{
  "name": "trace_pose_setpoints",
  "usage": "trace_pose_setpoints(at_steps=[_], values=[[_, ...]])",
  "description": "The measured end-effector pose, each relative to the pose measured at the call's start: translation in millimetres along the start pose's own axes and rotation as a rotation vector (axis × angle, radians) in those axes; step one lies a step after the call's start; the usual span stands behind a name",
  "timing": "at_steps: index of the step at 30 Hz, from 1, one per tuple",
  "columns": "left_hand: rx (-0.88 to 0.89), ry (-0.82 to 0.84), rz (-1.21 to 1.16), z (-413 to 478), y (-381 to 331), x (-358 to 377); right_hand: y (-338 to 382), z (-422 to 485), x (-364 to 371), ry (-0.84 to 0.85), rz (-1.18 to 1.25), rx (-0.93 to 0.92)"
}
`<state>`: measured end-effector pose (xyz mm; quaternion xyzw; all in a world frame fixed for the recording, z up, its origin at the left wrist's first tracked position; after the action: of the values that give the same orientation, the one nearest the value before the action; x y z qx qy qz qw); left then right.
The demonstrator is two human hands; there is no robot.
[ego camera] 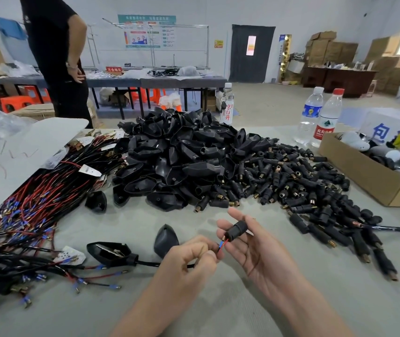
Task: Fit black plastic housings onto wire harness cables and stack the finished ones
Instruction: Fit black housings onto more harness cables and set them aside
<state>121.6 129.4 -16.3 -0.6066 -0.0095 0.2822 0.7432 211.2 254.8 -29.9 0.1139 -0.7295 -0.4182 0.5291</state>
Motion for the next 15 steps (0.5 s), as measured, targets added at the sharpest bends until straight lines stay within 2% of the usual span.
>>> trace_pose_setpoints(at_steps=[6,15], values=[[0.035,0.033,0.003,-1.1,-7.5,1.5,0.5,-0.3,1.8,0.002,-0.036,0.003],[-0.051,-0.012,0.014,-0.5,2.6,-1.6,2.8,-1.5,2.3,0.008,-0.063,-0.008]])
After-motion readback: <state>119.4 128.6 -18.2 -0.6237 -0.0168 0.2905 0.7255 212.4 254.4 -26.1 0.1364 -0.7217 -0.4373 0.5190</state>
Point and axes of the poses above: each hand's wrist, its own z-axis towards the middle knuckle, its own x-axis out of the palm, y = z × x, the point moved 4 cm from there along z, towards the middle knuckle, and after that the axes turned 8 degrees about y, right-handed, at the moved point
